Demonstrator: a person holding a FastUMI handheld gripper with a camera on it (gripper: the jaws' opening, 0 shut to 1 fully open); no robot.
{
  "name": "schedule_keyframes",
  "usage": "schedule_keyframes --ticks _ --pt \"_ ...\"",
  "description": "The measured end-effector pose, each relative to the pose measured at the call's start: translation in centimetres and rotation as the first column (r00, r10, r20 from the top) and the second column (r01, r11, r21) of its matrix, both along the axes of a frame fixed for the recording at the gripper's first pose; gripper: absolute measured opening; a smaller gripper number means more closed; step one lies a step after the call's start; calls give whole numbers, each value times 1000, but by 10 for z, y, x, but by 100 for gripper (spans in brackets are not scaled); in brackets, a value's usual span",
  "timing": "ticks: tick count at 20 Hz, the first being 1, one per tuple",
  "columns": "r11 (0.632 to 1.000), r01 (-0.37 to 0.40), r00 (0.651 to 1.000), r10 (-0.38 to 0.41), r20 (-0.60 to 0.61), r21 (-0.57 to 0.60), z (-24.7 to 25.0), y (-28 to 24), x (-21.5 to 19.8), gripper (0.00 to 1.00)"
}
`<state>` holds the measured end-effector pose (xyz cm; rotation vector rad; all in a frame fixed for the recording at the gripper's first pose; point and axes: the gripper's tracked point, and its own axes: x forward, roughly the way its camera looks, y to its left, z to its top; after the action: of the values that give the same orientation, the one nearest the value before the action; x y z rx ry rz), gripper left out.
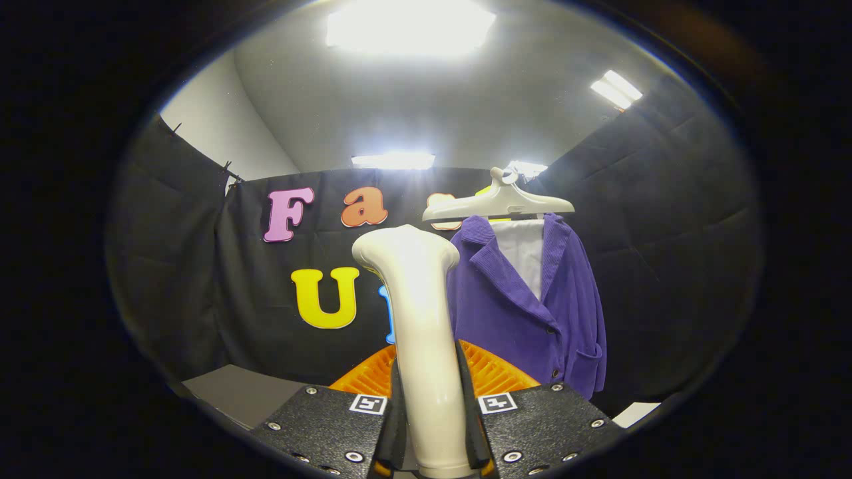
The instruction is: Iron the clothes twice with a garment steamer, once on the left side and once on the right side.
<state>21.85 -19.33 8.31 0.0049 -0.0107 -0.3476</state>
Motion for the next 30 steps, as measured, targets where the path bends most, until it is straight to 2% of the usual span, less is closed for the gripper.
schedule_keyframes --ticks 7,16,23,30 --pt "996 84 996 -83 36 -23 21 -52 36 36" --pt "986 161 987 -161 -6 -46 -2 -103 75 36" --pt "978 197 977 -201 -72 -63 -42 -120 79 36" --pt "976 208 966 -215 -145 -63 -86 -123 61 36"
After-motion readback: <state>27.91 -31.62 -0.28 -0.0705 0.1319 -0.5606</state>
